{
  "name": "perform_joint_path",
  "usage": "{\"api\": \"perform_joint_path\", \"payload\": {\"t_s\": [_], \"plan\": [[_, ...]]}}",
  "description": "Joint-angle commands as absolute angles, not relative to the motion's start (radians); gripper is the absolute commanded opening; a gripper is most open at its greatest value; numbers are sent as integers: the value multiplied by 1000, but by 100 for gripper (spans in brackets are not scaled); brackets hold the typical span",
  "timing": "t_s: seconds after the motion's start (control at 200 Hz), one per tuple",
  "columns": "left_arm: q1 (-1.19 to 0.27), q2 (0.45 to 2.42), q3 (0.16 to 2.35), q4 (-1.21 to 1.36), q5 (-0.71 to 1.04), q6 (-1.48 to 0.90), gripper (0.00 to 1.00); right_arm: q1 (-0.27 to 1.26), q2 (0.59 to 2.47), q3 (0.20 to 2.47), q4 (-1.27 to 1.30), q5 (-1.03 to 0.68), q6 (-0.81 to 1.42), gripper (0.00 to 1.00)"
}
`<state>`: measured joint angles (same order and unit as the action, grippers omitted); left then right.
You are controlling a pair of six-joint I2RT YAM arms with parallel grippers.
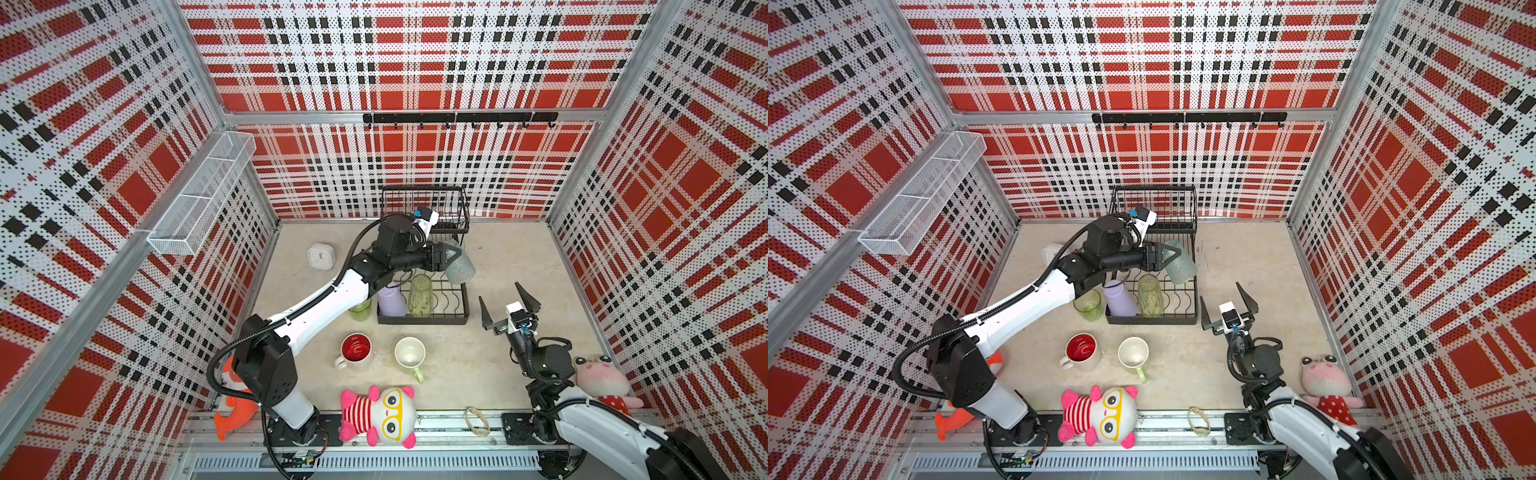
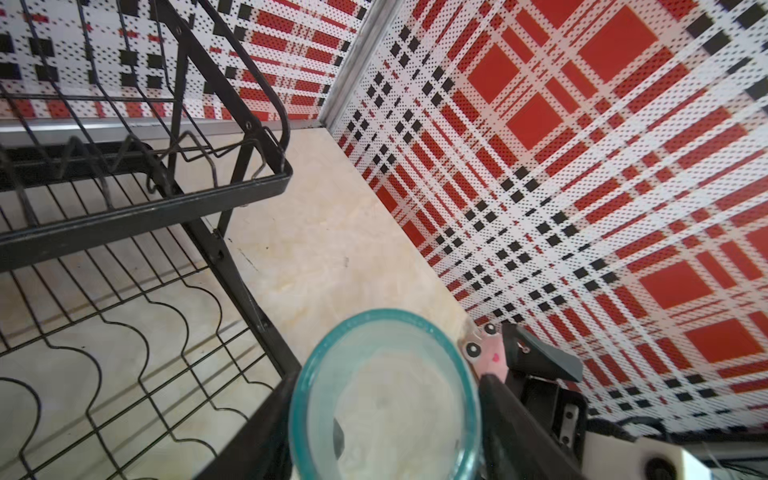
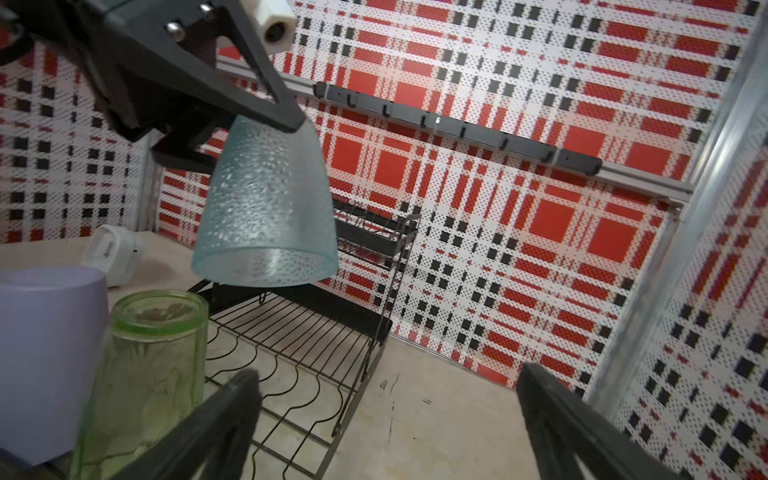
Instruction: Load the cups into the dish rack
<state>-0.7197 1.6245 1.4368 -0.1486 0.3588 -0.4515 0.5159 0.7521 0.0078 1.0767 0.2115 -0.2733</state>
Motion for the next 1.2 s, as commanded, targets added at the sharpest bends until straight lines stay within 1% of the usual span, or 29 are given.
{"api": "perform_joint_path", "payload": {"t_s": [0.0,0.115,0.19,0.271,0.341,0.446,0.541,0.626,0.681,0.957,1.193], "plan": [[-786,1643,1499,-229,157,-318,54,515,700,15,951,364,-158,100],[-840,1686,1538,-293,58,-249,54,499,697,1,916,541,-61,100],[-862,1706,1538,-309,29,-213,54,488,697,3,896,589,-31,100],[-881,1720,1536,-339,-4,-184,54,483,694,54,767,623,18,100],[-898,1716,1525,-349,-52,-164,54,457,706,116,651,575,70,100],[-918,1711,1502,-348,-71,-133,54,363,727,194,471,430,219,100],[-949,1722,1487,-344,-106,-95,54,254,746,230,388,285,350,100],[-961,1736,1468,-336,-122,-76,54,192,774,264,337,220,398,100],[-959,1740,1454,-324,-104,-78,54,175,789,275,325,213,400,100],[-958,1744,1398,-277,-131,-81,53,158,791,264,343,187,370,100],[-959,1749,1329,-184,-172,-100,52,158,734,219,372,201,362,100]]}}
